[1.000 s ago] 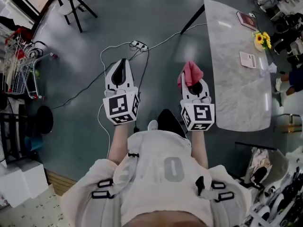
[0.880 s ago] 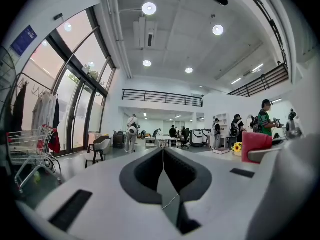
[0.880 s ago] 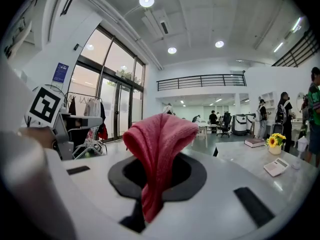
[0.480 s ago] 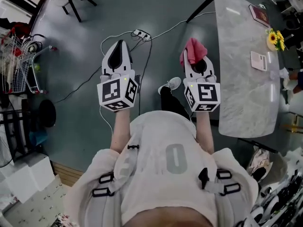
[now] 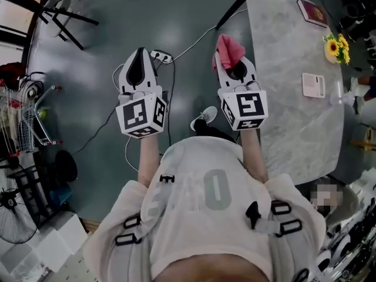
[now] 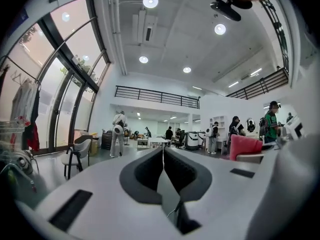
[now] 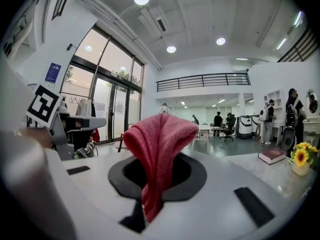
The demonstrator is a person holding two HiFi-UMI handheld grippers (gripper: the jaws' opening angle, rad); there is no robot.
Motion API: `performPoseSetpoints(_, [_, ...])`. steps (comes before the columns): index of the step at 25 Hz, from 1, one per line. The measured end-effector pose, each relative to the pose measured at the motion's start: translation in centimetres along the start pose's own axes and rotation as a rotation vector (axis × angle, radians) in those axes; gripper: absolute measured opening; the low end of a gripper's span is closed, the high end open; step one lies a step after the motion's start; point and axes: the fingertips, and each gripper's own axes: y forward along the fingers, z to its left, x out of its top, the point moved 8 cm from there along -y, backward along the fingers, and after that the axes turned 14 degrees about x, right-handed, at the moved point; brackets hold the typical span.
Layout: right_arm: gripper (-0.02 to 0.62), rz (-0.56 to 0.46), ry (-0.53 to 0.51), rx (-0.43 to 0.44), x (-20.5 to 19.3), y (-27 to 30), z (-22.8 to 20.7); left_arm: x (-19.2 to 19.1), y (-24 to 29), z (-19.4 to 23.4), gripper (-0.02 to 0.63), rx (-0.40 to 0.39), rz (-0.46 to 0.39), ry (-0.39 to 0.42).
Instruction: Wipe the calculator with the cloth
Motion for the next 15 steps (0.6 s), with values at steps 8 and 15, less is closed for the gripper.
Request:
performPoseSetpoints(8, [0.044, 0.003, 0.062, -0.203, -0.6, 0.1, -11.6, -0.5, 12.0, -9.0, 0.021, -0.193, 0.006, 0.042])
performPoseSetpoints(15, [0.043, -0.016, 0.112, -0.56, -1.3, -9.3, -18.1, -0.5, 17.6, -23.8, 0.021, -0.53, 0.013, 0.053])
